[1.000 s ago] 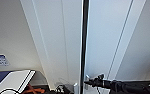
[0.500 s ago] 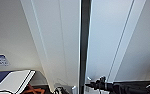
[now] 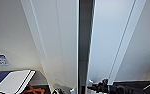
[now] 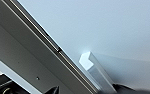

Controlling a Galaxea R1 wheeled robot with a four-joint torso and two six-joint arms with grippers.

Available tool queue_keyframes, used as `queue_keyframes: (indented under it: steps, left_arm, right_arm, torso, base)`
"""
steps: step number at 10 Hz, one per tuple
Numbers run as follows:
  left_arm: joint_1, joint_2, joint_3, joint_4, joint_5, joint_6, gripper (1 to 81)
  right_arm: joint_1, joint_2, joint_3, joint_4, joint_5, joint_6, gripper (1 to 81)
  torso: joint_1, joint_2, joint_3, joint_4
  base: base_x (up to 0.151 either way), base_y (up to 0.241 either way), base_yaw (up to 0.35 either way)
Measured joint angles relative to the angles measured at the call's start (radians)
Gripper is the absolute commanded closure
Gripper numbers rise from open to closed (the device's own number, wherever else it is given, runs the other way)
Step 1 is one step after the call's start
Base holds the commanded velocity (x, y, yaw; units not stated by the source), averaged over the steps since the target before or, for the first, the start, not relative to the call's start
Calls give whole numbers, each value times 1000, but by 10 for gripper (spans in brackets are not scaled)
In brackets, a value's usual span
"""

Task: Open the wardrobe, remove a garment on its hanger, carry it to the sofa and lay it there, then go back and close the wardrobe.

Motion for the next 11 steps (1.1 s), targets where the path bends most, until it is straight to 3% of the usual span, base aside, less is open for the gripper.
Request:
queue_keyframes:
  steps: [5, 11]
  left_arm:
    - [19, -32, 34, 24, -5, 1, 10]
    - [28, -48, 53, 41, -8, 2, 10]
  right_arm:
    - [-24, -46, 52, -9, 1, 0, 10]
    - [-15, -79, 99, -145, -93, 0, 10]
  torso:
    - [0, 0, 0, 0]
    - [0, 0, 0, 0]
  base:
    - [0, 0, 0]
    - [0, 0, 0]
